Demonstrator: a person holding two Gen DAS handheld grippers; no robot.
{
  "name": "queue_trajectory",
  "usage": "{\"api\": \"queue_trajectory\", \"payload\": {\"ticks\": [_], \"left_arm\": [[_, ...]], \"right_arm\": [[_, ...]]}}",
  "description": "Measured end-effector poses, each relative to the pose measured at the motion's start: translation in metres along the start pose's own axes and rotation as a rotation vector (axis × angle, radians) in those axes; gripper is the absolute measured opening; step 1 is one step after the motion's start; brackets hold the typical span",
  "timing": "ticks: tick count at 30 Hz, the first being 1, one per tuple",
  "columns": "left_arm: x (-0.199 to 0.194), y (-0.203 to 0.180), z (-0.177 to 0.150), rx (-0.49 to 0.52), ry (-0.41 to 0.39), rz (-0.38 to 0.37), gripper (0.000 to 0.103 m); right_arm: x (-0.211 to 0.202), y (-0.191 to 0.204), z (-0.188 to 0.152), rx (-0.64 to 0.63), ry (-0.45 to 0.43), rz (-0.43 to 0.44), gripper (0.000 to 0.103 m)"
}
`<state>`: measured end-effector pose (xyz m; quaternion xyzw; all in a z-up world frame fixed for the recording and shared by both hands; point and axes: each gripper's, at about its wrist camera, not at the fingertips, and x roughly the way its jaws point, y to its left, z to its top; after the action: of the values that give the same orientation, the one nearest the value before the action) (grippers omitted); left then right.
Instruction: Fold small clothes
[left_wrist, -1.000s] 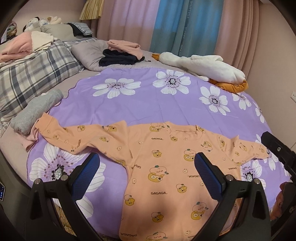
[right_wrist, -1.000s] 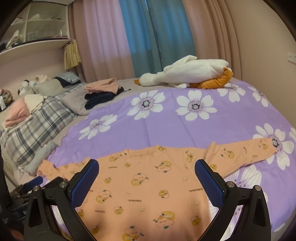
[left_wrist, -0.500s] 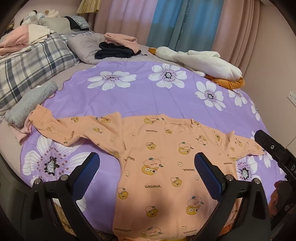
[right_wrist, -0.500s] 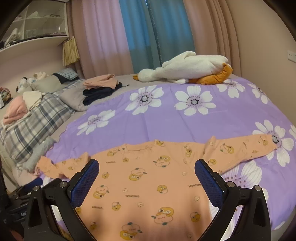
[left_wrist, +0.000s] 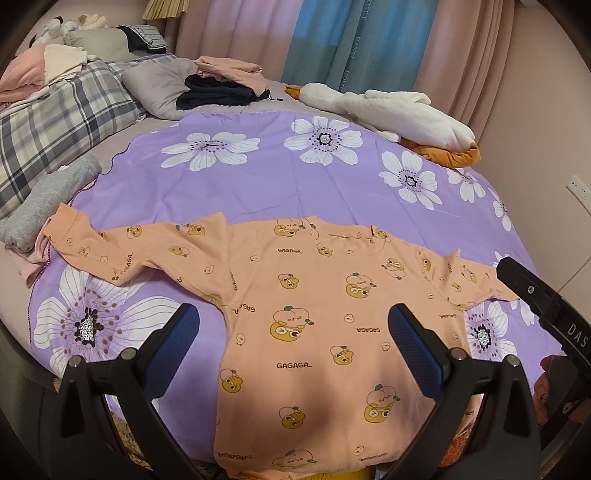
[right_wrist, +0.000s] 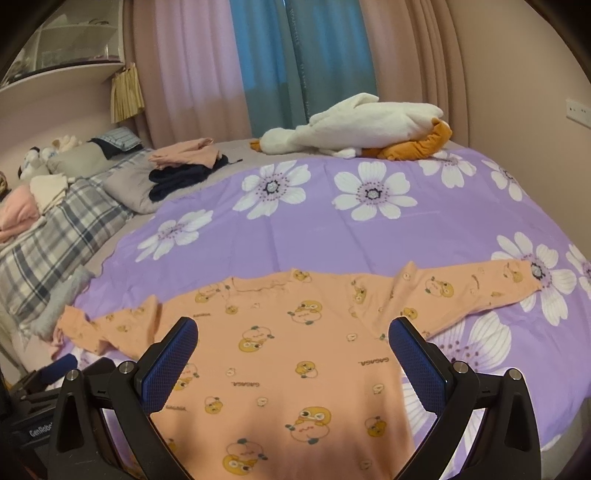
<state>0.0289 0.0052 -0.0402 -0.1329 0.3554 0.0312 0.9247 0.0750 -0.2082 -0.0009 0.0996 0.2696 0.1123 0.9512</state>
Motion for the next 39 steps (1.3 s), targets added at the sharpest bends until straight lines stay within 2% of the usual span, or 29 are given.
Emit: {"api": "queue_trajectory", "payload": {"ticks": [9,39], "left_arm": [[-0.004,-0.004,-0.002,-0.003,0.006,-0.045,0.102],[0.009,-0.013,0.000,-0.007,0.040,-0.082,0.101]], "right_arm": [[0.001,-0.003,-0.002,0.014,0.008,0.005,0.102],[0.009,-0.015,-0.005,0.050,0.016,-0.011,0.102]]}}
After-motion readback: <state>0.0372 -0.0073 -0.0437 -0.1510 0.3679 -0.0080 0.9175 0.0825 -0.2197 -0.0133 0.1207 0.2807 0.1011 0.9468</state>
